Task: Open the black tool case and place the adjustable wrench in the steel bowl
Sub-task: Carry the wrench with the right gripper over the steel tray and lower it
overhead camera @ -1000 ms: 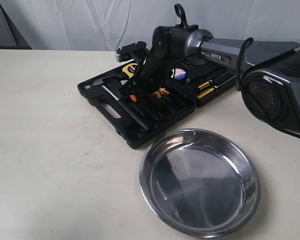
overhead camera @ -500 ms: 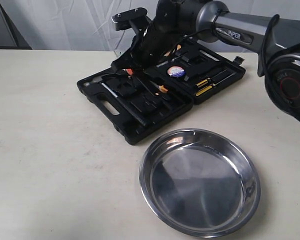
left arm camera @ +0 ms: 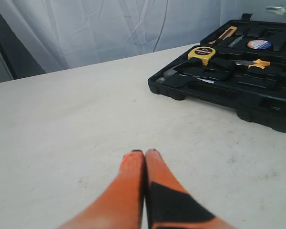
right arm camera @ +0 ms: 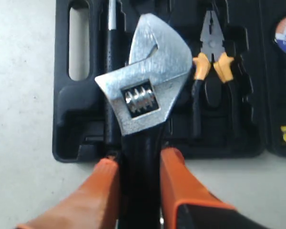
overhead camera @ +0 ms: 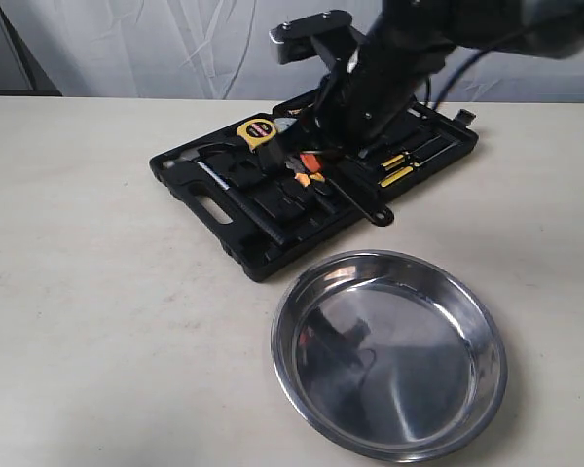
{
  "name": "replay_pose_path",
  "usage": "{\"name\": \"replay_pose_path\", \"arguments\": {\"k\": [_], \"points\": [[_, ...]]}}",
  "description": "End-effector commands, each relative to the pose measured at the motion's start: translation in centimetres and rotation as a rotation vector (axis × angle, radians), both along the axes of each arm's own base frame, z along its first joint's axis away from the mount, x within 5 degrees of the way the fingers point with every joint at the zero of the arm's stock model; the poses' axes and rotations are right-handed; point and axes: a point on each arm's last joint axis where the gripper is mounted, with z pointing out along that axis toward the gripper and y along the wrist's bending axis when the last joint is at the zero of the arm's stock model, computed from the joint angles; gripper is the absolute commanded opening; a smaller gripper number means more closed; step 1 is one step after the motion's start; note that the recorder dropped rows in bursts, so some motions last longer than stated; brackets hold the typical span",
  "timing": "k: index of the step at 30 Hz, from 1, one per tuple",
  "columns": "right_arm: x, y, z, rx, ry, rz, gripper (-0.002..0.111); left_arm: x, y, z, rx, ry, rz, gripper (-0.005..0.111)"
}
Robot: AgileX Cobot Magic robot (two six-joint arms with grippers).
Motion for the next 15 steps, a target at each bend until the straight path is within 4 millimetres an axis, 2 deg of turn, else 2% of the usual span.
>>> {"name": "replay_pose_path", "arguments": {"k": [1, 2, 3, 4, 6, 11, 15], "points": [[-5.6, -3.8, 0.6, 0.073, -0.065, -0.112, -0.001, 0.0, 0.0, 0.1, -0.01, -0.014, -0.002, 0.0], [-7.5, -4.9, -0.6, 0.058, -0.02, -0.134, -0.001, 0.0, 0.0, 0.1, -0.01, -0.014, -0.002, 0.0], [-8.4, -5.5, -1.4, 0.047, 0.008, -0.145, -0.001, 0.0, 0.0, 0.1, -0.01, -0.014, -0.002, 0.0], [-10.0, -6.4, -3.6, 0.023, 0.061, -0.173, -0.001, 0.0, 0.0, 0.1, -0.01, -0.014, -0.002, 0.0], [-11.7, -7.5, -6.4, 0.011, 0.095, -0.205, -0.001, 0.0, 0.0, 0.1, -0.01, -0.014, -0.002, 0.0], [-13.4, -8.5, -8.9, 0.023, 0.103, -0.259, -0.001, 0.0, 0.0, 0.1, -0.01, -0.014, -0.002, 0.0], [-13.3, -8.7, -9.2, 0.037, 0.059, -0.263, -0.001, 0.0, 0.0, 0.1, -0.01, -0.014, -0.002, 0.0]]}}
